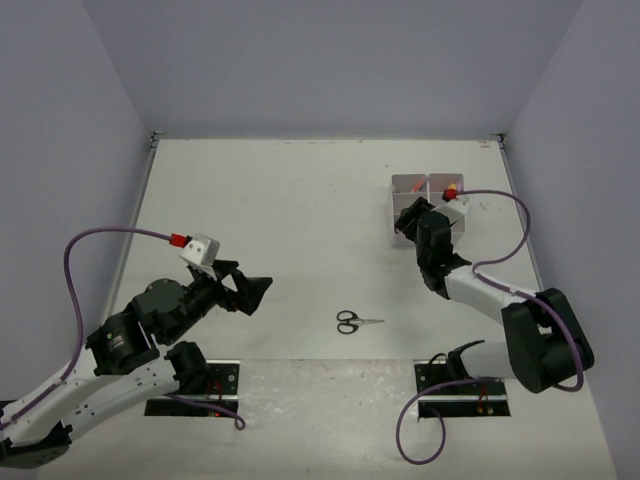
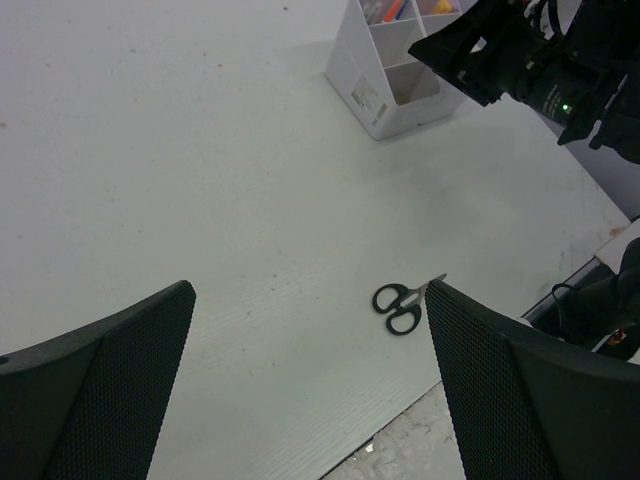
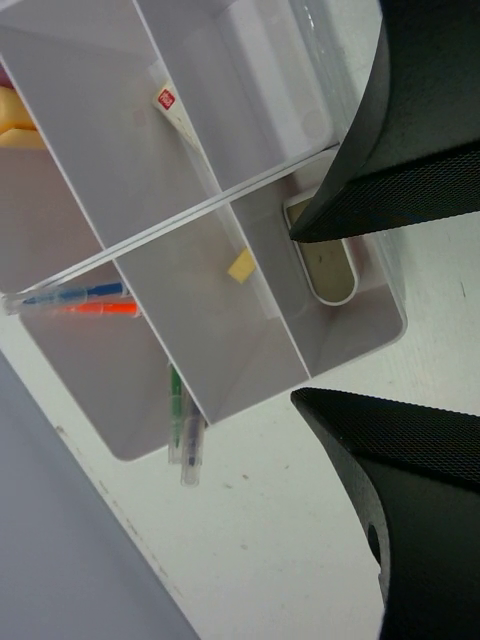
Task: Sort the stationery into containers
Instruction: Place the stationery in the storage box, then pick up the scissors from the center of the board.
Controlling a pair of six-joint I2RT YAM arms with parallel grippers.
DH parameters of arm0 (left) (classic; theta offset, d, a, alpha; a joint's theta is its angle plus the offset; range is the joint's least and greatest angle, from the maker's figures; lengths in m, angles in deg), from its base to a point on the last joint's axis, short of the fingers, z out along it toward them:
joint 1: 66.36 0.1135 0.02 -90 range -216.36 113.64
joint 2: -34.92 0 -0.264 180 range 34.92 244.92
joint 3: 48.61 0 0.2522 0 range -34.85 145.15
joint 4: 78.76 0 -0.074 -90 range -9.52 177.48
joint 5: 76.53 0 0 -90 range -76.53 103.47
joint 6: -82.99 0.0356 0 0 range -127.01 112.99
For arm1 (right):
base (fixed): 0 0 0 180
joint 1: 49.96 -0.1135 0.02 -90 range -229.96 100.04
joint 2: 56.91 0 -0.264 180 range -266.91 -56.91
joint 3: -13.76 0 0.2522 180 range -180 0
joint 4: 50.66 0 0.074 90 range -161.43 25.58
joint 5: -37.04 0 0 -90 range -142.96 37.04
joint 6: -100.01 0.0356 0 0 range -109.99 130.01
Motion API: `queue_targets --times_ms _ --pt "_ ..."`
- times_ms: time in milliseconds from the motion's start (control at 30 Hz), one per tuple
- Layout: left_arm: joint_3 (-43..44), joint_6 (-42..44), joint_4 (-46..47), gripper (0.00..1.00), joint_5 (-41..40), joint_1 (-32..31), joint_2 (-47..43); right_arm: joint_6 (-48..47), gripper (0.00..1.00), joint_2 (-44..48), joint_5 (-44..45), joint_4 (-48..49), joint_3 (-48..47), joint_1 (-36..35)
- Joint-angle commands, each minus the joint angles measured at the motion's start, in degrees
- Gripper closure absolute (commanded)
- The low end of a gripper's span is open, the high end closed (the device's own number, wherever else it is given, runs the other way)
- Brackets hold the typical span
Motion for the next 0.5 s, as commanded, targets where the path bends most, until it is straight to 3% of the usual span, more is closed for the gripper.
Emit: queue_targets --times_ms 0,200,467 --pt "-0.9 1.3 2.0 0.00 0.4 0.3 0.5 -0.1 0.37 5.9 -0.1 0.2 0.7 0.1" --pt "-0.8 1.1 1.8 0.00 -0.3 0.3 0.7 -5.1 0.36 20.0 -5.3 -8.4 -0.3 -0.6" --pt "-0.7 0.3 1.3 0.00 -1.9 0.4 1.6 -12.5 0.31 31.2 -26.0 -35.6 -7.0 -2.1"
